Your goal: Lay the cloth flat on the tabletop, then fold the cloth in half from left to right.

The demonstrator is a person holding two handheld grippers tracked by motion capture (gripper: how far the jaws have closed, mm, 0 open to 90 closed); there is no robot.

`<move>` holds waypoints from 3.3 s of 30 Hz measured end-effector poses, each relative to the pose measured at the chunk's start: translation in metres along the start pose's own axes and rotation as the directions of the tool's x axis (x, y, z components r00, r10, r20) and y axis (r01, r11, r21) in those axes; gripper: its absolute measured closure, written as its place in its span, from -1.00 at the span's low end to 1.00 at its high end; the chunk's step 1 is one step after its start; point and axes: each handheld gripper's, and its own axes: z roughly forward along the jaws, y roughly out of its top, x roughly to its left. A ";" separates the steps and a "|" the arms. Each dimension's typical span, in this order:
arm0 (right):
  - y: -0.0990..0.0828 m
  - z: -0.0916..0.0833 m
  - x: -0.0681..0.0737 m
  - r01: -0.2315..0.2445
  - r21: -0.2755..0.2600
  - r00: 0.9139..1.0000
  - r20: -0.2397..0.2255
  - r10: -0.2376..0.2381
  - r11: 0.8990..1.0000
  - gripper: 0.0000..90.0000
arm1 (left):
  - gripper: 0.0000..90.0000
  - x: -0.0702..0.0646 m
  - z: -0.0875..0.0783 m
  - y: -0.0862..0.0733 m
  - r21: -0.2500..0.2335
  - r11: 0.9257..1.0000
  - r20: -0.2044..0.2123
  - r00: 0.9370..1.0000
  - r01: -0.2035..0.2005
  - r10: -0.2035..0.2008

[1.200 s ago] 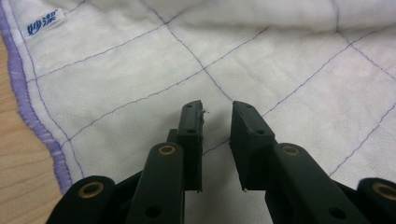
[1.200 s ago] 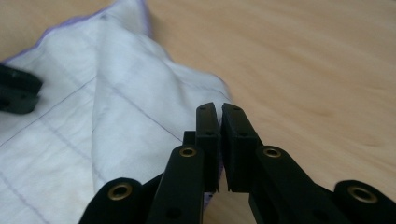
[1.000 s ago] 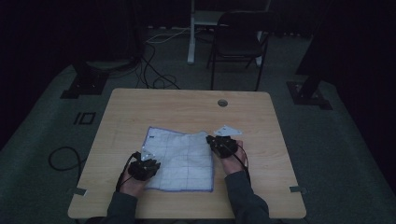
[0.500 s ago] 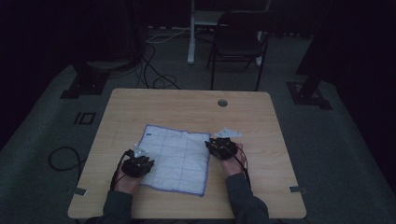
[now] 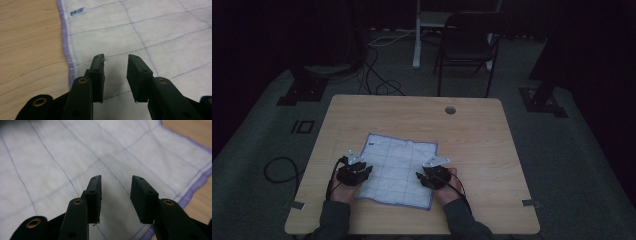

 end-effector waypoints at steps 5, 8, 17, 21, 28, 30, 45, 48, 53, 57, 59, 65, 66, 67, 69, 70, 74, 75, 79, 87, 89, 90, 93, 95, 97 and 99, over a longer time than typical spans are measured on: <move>-0.007 0.000 -0.006 0.003 0.000 1.000 -0.006 -0.003 1.000 0.37 | 0.49 0.006 0.001 -0.003 -0.002 1.000 -0.007 1.000 0.028 -0.028; -0.010 -0.003 -0.013 0.002 0.004 1.000 0.009 -0.002 1.000 0.37 | 0.48 0.011 -0.001 -0.004 -0.012 0.999 -0.009 0.999 0.051 -0.051; -0.017 -0.013 -0.033 -0.004 0.018 0.999 0.034 0.003 1.000 0.36 | 0.47 0.017 -0.002 -0.007 -0.026 0.996 0.008 0.996 0.088 -0.088; -0.018 -0.017 -0.044 -0.009 0.036 0.999 0.047 0.007 0.999 0.35 | 0.47 0.016 0.000 -0.006 -0.023 0.996 0.010 0.997 0.083 -0.083; -0.026 -0.026 -0.061 -0.031 0.039 0.997 0.077 0.028 0.999 0.34 | 0.46 0.014 0.003 -0.006 -0.015 0.997 0.013 0.997 0.076 -0.076; -0.028 -0.028 -0.064 -0.039 0.038 0.996 0.080 0.036 0.999 0.34 | 0.46 0.014 0.004 -0.006 -0.010 0.997 0.013 0.997 0.076 -0.076; -0.035 -0.035 -0.073 -0.059 0.026 0.994 0.089 0.056 0.998 0.33 | 0.39 0.003 0.008 0.000 -0.020 0.998 0.047 0.997 0.057 -0.056; -0.036 -0.035 -0.073 -0.059 0.020 0.994 0.089 0.057 0.998 0.33 | 0.35 0.000 0.010 0.003 -0.021 0.998 0.053 0.997 0.054 -0.053; -0.038 -0.035 -0.073 -0.065 0.004 0.994 0.091 0.064 0.998 0.33 | 0.30 -0.009 0.018 0.013 -0.022 0.999 0.071 0.996 0.047 -0.045; -0.039 -0.036 -0.072 -0.065 0.001 0.994 0.093 0.065 0.998 0.33 | 0.29 -0.013 0.026 0.018 -0.025 0.997 0.069 0.995 0.071 -0.069; -0.039 -0.036 -0.072 -0.066 0.000 0.993 0.094 0.066 0.998 0.33 | 0.28 -0.014 0.030 0.019 -0.016 0.996 0.079 0.993 0.086 -0.085; -0.039 -0.036 -0.072 -0.070 -0.002 0.993 0.095 0.069 0.998 0.33 | 0.24 -0.022 0.040 0.023 -0.002 0.997 0.066 0.995 0.074 -0.074; -0.039 -0.036 -0.072 -0.068 -0.002 0.993 0.095 0.068 0.998 0.33 | 0.24 -0.023 0.041 0.023 -0.004 0.997 0.064 0.995 0.075 -0.075; -0.039 -0.036 -0.072 -0.068 -0.003 0.993 0.096 0.068 0.998 0.33 | 0.23 -0.024 0.041 0.024 -0.006 0.997 0.067 0.995 0.078 -0.077; -0.040 -0.036 -0.071 -0.069 -0.004 0.993 0.098 0.069 0.998 0.33 | 0.23 -0.026 0.043 0.024 -0.011 0.997 0.072 0.994 0.077 -0.076; -0.040 -0.036 -0.071 -0.069 -0.004 0.993 0.099 0.069 0.998 0.33 | 0.23 -0.027 0.044 0.025 -0.013 0.997 0.077 0.994 0.079 -0.078; -0.040 -0.036 -0.071 -0.072 -0.004 0.992 0.101 0.072 0.997 0.32 | 0.24 -0.030 0.045 0.026 -0.017 0.995 0.091 0.991 0.097 -0.095; -0.040 -0.036 -0.071 -0.072 -0.005 0.992 0.102 0.072 0.997 0.32 | 0.27 -0.032 0.045 0.026 -0.016 0.995 0.083 0.992 0.096 -0.094; -0.040 -0.036 -0.071 -0.072 -0.006 0.992 0.100 0.072 0.997 0.32 | 0.71 -0.036 0.044 0.025 -0.008 0.997 0.042 0.996 0.076 -0.076; -0.044 -0.040 -0.070 -0.100 -0.013 0.993 0.069 0.101 0.995 0.30 | 0.89 -0.036 0.041 0.024 0.003 0.999 0.037 0.998 0.050 -0.050; -0.044 -0.041 -0.070 -0.102 -0.014 0.992 0.068 0.102 0.995 0.30 | 0.89 -0.034 0.040 0.023 0.005 0.999 0.041 0.998 0.050 -0.050; -0.044 -0.041 -0.070 -0.102 -0.014 0.992 0.069 0.102 0.995 0.30 | 0.89 -0.033 0.039 0.022 0.004 0.999 0.042 0.998 0.051 -0.051; -0.044 -0.041 -0.070 -0.098 -0.013 0.993 0.068 0.099 0.995 0.30 | 0.89 -0.031 0.038 0.021 0.003 0.999 0.038 0.998 0.055 -0.055; -0.044 -0.043 -0.068 -0.098 -0.014 0.993 0.066 0.098 0.995 0.28 | 0.89 -0.025 0.036 0.019 0.003 0.998 0.033 0.997 0.066 -0.066; -0.044 -0.043 -0.068 -0.097 -0.016 0.993 0.067 0.098 0.995 0.28 | 0.89 -0.023 0.036 0.019 0.004 0.998 0.029 0.997 0.068 -0.068; -0.045 -0.046 -0.068 -0.097 -0.020 0.992 0.075 0.098 0.995 0.31 | 0.89 -0.018 0.034 0.018 0.006 0.997 0.020 0.996 0.081 -0.082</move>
